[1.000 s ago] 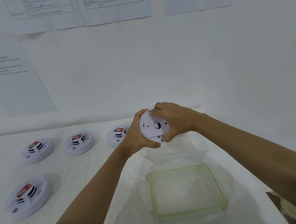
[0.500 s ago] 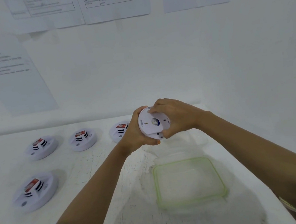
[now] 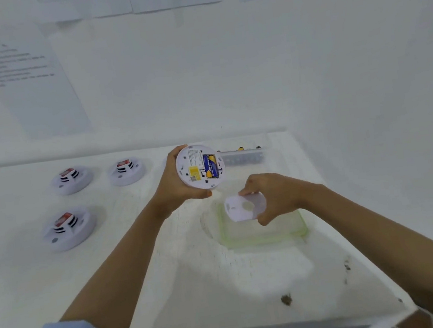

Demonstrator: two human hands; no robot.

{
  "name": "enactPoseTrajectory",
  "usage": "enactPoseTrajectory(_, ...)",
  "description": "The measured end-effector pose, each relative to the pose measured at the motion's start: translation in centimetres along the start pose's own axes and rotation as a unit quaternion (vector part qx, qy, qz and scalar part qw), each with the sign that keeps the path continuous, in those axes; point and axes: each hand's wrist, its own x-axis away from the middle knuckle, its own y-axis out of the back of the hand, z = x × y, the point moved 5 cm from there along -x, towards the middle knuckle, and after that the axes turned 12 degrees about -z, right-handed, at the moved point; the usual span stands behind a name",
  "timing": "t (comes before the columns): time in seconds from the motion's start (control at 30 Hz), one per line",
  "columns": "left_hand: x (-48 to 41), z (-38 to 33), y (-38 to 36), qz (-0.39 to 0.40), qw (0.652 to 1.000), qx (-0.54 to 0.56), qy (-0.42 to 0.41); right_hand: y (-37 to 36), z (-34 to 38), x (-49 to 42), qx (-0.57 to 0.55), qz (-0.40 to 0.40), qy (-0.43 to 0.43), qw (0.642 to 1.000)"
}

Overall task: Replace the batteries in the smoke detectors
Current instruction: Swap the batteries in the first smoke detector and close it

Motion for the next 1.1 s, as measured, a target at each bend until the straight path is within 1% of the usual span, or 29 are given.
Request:
enactPoseTrajectory(0.13, 1.8, -0.3, -0.5, 0.004, 1.0, 0.009, -0.004, -2.5, -0.9, 1.0, 0.012, 0.04, -0.018, 0.999)
enactPoseTrajectory(0.2, 2.6, -0.5, -0.7, 0.009, 1.0, 0.022, -0.003, -2.5, -1.2, 1.1, 0.002, 0.036, -0.019, 0.999)
enactPoseTrajectory(0.23, 2.9, -0.6, -0.8, 0.011, 1.0, 0.029, 0.002, -2.0, -1.2, 1.1, -0.022, 0.018, -0.025, 0.999)
enactPoseTrajectory(0.27, 3.1, -0.7, -0.8, 0.013, 0.999, 0.035, 0.008, -1.1, -1.0, 0.9, -0.064, -0.02, -0.028, 0.997)
enactPoseTrajectory(0.3, 3.2, -0.8, -0.9, 0.013, 0.999, 0.04, 0.012, 0.2, -0.7, 0.6, -0.117, -0.079, -0.024, 0.99)
enactPoseTrajectory(0.37, 3.1, -1.0, -0.9, 0.015, 0.999, 0.044, 0.011, 2.9, 0.1, -0.3, -0.204, -0.201, -0.003, 0.958)
enactPoseTrajectory(0.4, 2.9, -1.1, -0.9, 0.017, 0.999, 0.043, 0.007, 3.7, 0.7, -0.9, -0.228, -0.229, 0.007, 0.947)
enactPoseTrajectory(0.43, 2.7, -1.1, -1.0, 0.018, 0.999, 0.044, 0.005, 4.0, 1.3, -1.6, -0.242, -0.231, 0.012, 0.942)
enactPoseTrajectory(0.57, 1.2, -1.2, -1.0, 0.03, 0.997, 0.062, 0.017, 3.3, 2.3, -4.5, -0.28, -0.161, -0.011, 0.946)
enactPoseTrajectory(0.63, 0.1, -0.9, -0.9, 0.042, 0.997, 0.06, 0.022, 3.4, 1.7, -5.6, -0.306, -0.166, -0.024, 0.937)
enactPoseTrajectory(0.77, -2.1, 0.1, -0.7, 0.057, 0.997, 0.049, 0.031, 4.1, 0.6, -8.0, -0.268, -0.19, -0.015, 0.944)
enactPoseTrajectory(0.87, -3.6, 0.8, -0.5, 0.062, 0.996, 0.053, 0.04, 4.0, 0.5, -9.3, -0.163, -0.186, 0.022, 0.969)
enactPoseTrajectory(0.93, -4.4, 1.2, -0.6, 0.066, 0.996, 0.047, 0.043, 3.6, 0.3, -9.9, -0.087, -0.186, 0.039, 0.978)
enactPoseTrajectory(1.1, -5.7, 2.3, -1.2, 0.066, 0.995, 0.046, 0.056, 3.2, -0.4, -10.5, 0.005, -0.212, 0.06, 0.975)
